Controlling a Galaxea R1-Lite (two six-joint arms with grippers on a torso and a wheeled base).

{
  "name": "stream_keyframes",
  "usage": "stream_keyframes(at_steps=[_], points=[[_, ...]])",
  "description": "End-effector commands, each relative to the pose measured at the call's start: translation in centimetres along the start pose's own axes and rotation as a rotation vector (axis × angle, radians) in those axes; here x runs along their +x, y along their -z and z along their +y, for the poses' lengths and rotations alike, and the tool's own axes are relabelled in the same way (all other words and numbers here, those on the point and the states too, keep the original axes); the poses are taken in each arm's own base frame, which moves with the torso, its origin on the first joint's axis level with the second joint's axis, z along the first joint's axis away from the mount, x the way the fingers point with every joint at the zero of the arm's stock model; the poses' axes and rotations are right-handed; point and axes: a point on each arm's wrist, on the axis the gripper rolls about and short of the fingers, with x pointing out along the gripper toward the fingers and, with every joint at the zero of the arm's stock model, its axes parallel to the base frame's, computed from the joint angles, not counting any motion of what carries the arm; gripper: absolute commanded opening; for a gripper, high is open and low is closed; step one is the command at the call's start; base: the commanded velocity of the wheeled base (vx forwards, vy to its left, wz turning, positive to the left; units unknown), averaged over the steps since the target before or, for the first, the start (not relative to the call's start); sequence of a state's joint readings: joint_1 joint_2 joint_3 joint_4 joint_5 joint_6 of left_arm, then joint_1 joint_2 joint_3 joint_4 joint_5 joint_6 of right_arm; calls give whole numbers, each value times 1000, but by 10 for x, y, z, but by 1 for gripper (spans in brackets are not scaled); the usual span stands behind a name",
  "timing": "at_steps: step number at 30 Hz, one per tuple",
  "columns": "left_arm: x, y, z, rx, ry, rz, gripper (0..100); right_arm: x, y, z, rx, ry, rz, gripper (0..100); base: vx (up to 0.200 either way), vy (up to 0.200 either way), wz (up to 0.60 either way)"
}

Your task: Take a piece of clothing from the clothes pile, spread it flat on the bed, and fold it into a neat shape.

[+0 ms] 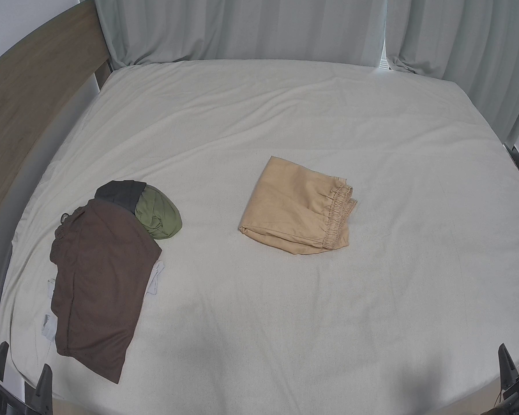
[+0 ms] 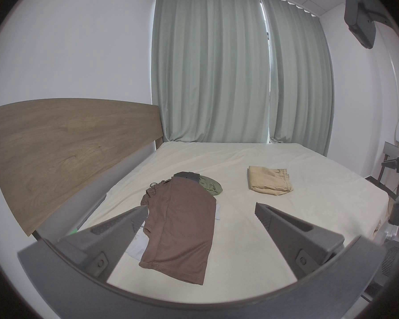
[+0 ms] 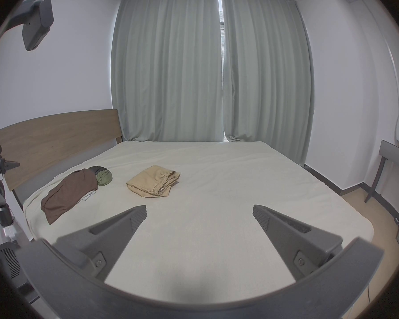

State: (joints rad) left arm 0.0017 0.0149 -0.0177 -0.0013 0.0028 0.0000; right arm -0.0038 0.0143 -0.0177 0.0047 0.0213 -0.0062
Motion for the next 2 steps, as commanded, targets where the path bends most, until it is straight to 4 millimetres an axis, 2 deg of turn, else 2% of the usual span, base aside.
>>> stream_keyframes(at_steps=[1,2], points=[[0,5,0,0,-2,3,100,0,4,0,0,-1,0,100,0,0,0],[0,5,0,0,-2,3,100,0,5,0,-1,-1,2,100,0,0,0]])
